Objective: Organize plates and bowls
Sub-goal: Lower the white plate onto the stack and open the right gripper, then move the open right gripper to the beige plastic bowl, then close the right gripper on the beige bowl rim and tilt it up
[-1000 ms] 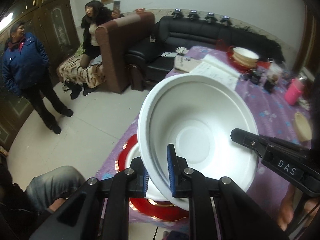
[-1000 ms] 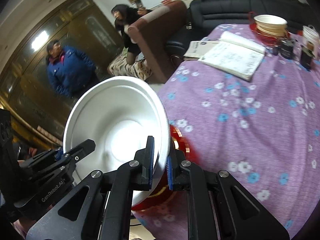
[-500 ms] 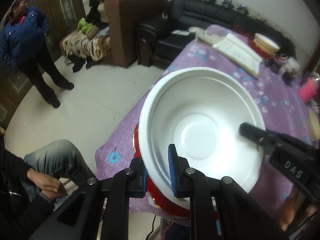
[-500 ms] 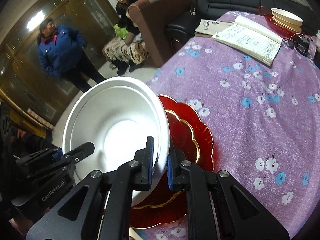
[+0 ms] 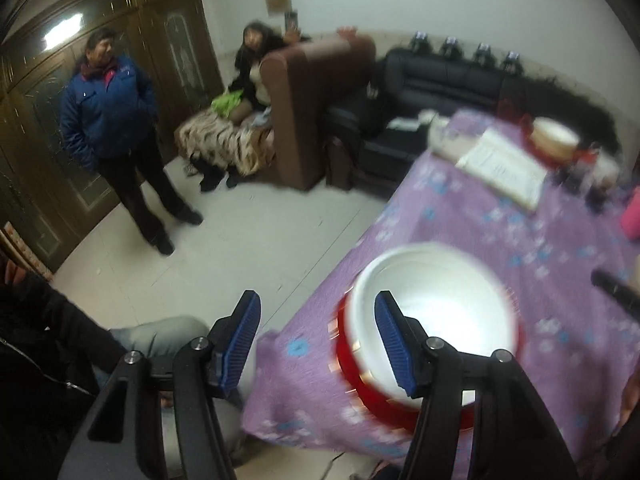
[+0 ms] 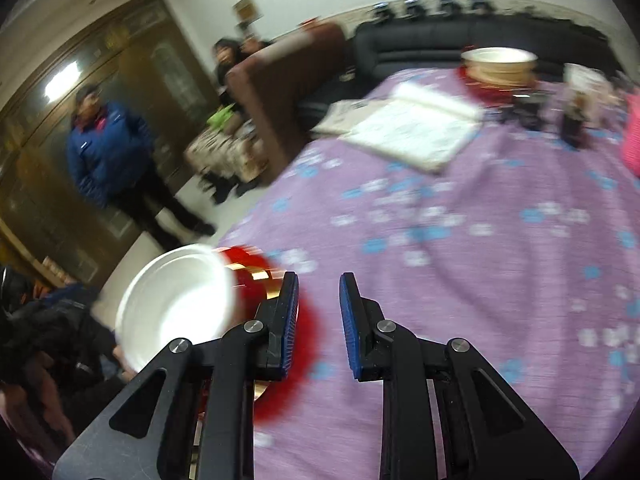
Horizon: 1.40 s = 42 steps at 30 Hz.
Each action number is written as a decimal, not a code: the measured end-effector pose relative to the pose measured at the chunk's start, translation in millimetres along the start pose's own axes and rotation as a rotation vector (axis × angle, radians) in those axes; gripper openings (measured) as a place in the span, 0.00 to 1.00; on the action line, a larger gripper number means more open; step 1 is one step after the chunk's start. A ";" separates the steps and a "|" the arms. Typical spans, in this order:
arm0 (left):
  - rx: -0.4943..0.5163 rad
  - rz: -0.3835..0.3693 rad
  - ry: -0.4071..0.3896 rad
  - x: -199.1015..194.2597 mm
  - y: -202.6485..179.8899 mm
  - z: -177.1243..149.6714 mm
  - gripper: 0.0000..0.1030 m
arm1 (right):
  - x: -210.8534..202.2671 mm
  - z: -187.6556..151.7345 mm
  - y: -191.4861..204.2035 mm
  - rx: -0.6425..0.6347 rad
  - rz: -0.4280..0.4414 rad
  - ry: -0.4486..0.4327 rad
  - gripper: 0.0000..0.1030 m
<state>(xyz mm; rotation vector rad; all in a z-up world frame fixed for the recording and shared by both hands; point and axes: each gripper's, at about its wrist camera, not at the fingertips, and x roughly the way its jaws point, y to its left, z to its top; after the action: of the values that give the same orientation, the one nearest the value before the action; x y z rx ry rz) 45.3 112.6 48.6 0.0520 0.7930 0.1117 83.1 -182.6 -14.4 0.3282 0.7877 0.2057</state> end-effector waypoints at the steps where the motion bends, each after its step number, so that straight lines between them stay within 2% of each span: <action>1: 0.006 -0.048 -0.019 -7.9 -10.6 4.9 0.60 | -8.2 -0.5 -12.4 0.017 -0.011 -0.011 0.21; 4: 0.057 -0.185 -0.039 -21.8 -57.4 16.0 0.70 | -46.6 -6.7 -70.3 0.111 -0.076 -0.056 0.20; 9: 0.177 -0.428 0.032 -20.0 -172.8 29.8 0.72 | -121.7 -23.5 -168.0 0.274 -0.196 -0.144 0.20; 11: 0.198 -0.492 0.072 -12.0 -210.6 33.5 0.72 | -150.5 -29.4 -200.0 0.333 -0.237 -0.182 0.24; 13: 0.206 -0.567 0.123 0.5 -257.0 38.4 0.72 | -182.7 -36.8 -234.5 0.408 -0.278 -0.226 0.40; 15: 0.222 -0.603 0.169 13.6 -303.8 42.4 0.72 | -210.0 -44.1 -262.8 0.484 -0.305 -0.279 0.40; 17: 0.231 -0.631 0.191 22.6 -338.3 42.8 0.72 | -223.4 -46.5 -286.4 0.539 -0.331 -0.295 0.40; 20: 0.267 -0.646 0.199 32.8 -394.7 41.3 0.72 | -226.7 -47.1 -319.6 0.612 -0.366 -0.301 0.40; 22: 0.320 -0.637 0.213 41.4 -433.8 36.4 0.72 | -214.8 -43.5 -338.5 0.652 -0.365 -0.272 0.40; 26: 0.403 -0.627 0.212 49.0 -488.8 29.9 0.72 | -189.0 -29.5 -365.0 0.676 -0.407 -0.219 0.40; 29: 0.429 -0.631 0.205 51.1 -511.9 25.5 0.72 | -174.0 -24.0 -375.9 0.676 -0.433 -0.198 0.40; 32: 0.429 -0.655 0.216 56.2 -527.2 20.5 0.72 | -164.5 -22.8 -382.7 0.675 -0.423 -0.191 0.40; 37: 0.445 -0.618 0.176 61.1 -541.6 7.6 0.72 | -157.4 -26.6 -393.2 0.680 -0.403 -0.190 0.40; 42: 0.470 -0.611 0.155 60.7 -554.0 -4.6 0.72 | -150.2 -26.3 -396.8 0.681 -0.385 -0.177 0.40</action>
<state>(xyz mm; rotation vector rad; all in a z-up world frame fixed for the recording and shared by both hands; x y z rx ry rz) 128.9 -430.1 -46.6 0.2440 0.9462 -0.6581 -16.0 -591.2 -77.1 0.8127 0.7124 -0.4626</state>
